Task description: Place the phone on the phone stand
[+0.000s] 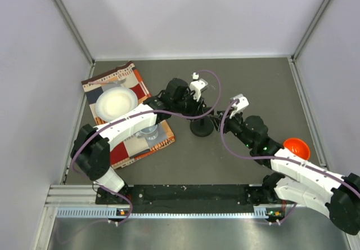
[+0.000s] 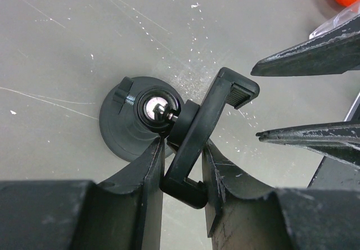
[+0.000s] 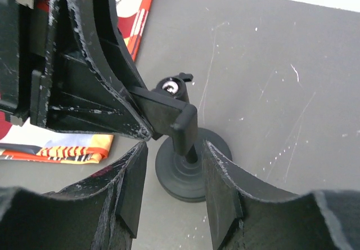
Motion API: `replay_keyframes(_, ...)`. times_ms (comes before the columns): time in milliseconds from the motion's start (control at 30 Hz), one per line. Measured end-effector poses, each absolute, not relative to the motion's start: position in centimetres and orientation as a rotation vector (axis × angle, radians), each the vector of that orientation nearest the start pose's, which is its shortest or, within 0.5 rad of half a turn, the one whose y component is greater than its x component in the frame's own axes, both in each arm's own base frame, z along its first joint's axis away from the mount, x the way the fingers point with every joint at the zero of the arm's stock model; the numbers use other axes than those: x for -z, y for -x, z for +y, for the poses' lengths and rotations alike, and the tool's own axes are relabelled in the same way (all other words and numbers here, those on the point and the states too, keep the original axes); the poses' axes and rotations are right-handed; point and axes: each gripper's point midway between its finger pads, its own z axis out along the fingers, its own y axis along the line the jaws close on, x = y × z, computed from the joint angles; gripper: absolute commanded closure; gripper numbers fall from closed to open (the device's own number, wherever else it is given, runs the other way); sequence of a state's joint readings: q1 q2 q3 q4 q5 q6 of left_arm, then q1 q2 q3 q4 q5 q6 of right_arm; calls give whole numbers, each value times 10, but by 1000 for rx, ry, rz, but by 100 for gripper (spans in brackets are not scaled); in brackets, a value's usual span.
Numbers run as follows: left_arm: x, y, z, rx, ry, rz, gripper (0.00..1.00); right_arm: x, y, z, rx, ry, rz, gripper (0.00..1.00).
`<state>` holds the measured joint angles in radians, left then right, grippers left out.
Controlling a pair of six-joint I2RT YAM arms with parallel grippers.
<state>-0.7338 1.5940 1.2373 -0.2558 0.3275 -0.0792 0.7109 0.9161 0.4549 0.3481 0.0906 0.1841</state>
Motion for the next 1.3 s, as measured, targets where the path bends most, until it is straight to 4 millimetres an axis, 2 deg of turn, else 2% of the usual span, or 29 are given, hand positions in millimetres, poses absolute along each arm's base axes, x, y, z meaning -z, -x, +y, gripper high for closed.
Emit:
replay_keyframes(67,-177,-293,-345,806,-910,2074,100,-201,-271,224,-595,396,1657,59)
replay_keyframes(167,-176,-293,-344,805,-912,2075,92,-200,-274,228,-588,422,1645,59)
replay_keyframes(333,-177,-293,-344,805,-911,2076,72,-191,-280,231,-564,445,1657,68)
replay_keyframes(500,-177,-293,-344,805,-909,2077,63,-195,-284,230,-552,425,1640,75)
replay_keyframes(600,-176,-291,-344,813,-903,2085,65,-198,-286,228,-543,410,1630,86)
replay_keyframes(633,-176,-291,-344,817,-899,2088,69,-199,-286,228,-540,404,1629,93)
replay_keyframes(700,-177,-290,-345,823,-891,2093,82,-199,-287,226,-535,394,1628,100)
replay_keyframes(767,-178,-292,-345,818,-882,2088,94,-200,-288,226,-532,387,1627,100)
replay_keyframes(833,-178,-292,-346,822,-878,2088,100,-200,-289,225,-530,381,1625,100)
replay_keyframes(1033,-177,-291,-352,873,-925,2080,100,-200,-285,223,-550,350,1643,100)
replay_keyframes(1200,-177,-289,-362,959,-1020,2041,100,-200,-275,211,-585,271,1678,100)
replay_keyframes(1267,-177,-287,-366,979,-1054,2031,91,-199,-269,206,-604,234,1688,100)
replay_keyframes(1300,-176,-286,-368,989,-1066,2027,78,-198,-267,203,-610,219,1692,100)
